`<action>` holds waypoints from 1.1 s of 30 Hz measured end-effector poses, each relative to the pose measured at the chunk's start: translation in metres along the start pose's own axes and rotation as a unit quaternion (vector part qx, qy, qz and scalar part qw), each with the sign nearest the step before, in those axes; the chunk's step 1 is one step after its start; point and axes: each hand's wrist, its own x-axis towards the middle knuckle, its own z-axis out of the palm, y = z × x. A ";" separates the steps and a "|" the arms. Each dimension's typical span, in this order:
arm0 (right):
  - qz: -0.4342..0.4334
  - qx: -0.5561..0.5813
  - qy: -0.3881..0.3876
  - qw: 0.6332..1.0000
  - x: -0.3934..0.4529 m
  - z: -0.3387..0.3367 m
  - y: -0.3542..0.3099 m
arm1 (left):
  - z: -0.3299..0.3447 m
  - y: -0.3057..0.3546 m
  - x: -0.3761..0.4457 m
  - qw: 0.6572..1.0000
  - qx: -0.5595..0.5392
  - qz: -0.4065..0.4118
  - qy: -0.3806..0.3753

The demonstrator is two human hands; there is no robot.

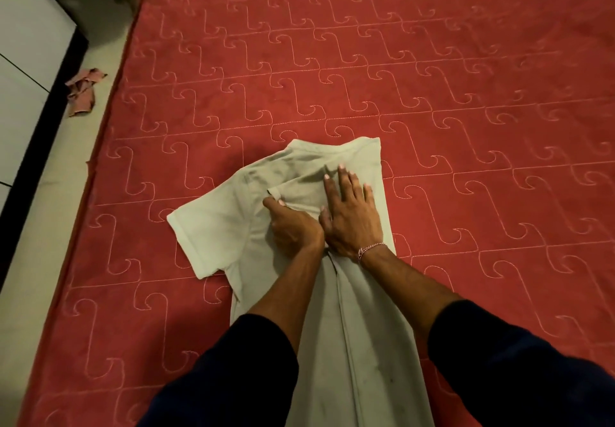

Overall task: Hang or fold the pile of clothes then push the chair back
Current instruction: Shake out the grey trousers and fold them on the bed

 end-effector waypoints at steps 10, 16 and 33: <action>-0.025 -0.035 -0.030 0.999 0.014 0.002 0.012 | 0.003 -0.016 0.007 0.996 0.006 0.085 0.021; 0.087 0.451 0.105 0.882 -0.003 -0.025 0.008 | 0.000 0.021 -0.011 0.974 -0.023 0.223 -0.026; 0.238 0.366 0.184 0.880 -0.009 -0.030 0.051 | 0.041 -0.017 -0.014 0.791 0.268 0.514 -0.194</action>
